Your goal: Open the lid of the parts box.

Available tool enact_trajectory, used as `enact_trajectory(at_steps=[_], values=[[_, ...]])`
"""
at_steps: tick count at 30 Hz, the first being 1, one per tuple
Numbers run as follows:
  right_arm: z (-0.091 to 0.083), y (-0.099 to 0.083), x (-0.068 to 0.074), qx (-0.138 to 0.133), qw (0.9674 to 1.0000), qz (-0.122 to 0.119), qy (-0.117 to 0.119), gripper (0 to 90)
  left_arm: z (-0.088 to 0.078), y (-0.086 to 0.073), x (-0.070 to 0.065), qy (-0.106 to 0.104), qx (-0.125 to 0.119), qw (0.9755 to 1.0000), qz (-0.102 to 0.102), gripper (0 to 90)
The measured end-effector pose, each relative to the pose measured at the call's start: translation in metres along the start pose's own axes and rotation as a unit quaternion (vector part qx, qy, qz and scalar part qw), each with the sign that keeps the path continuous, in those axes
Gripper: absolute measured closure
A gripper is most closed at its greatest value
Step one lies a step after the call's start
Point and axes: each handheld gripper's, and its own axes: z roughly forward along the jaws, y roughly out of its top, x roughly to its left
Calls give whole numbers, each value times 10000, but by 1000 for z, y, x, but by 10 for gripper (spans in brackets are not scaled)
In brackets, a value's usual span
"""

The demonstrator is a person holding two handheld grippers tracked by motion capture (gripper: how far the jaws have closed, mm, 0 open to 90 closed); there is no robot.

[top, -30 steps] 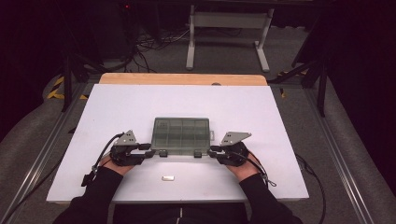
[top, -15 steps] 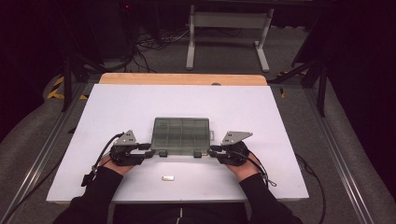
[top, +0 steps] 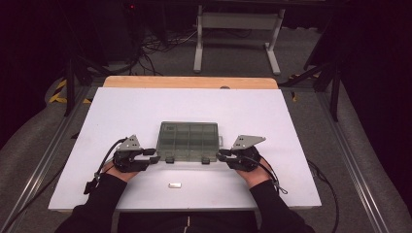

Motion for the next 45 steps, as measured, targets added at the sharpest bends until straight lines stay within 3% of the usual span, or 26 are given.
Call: enact_trajectory(at_steps=[5, 11, 13, 18, 20, 39, 41, 43, 45], values=[[-3, 4, -1, -80, 10000, 11, -7, 745, -3, 0, 0, -31, -60, 10000, -38, 625], [-4, 9, -2, -83, 9999, -32, -62, 762, -9, 2, 2, -203, -331, 9990, -208, 658], [-5, 11, -4, -125, 9999, -7, -51, 764, -11, 2, 2, -311, -417, 9981, -331, 693], [-5, 14, -6, -177, 9998, 56, -26, 764, -13, 3, 3, -309, -538, 9976, -299, 826], [-4, 15, -6, -184, 9998, 71, -15, 764, -11, 6, 2, -303, -657, 9965, -411, 898], [-6, 15, -8, -93, 9999, 127, 11, 732, -10, 9, 1, -196, -845, 9960, -202, 899], [-5, 15, -10, -34, 9997, 212, 114, 676, -10, 9, 1, -199, -859, 9959, -213, 899], [-5, 16, -10, -41, 9997, 213, 102, 661, -10, 9, 1, -196, -863, 9958, -213, 898], [-6, 17, -10, -77, 9997, 224, 38, 588, -10, 9, 1, -162, -874, 9959, -186, 899]])
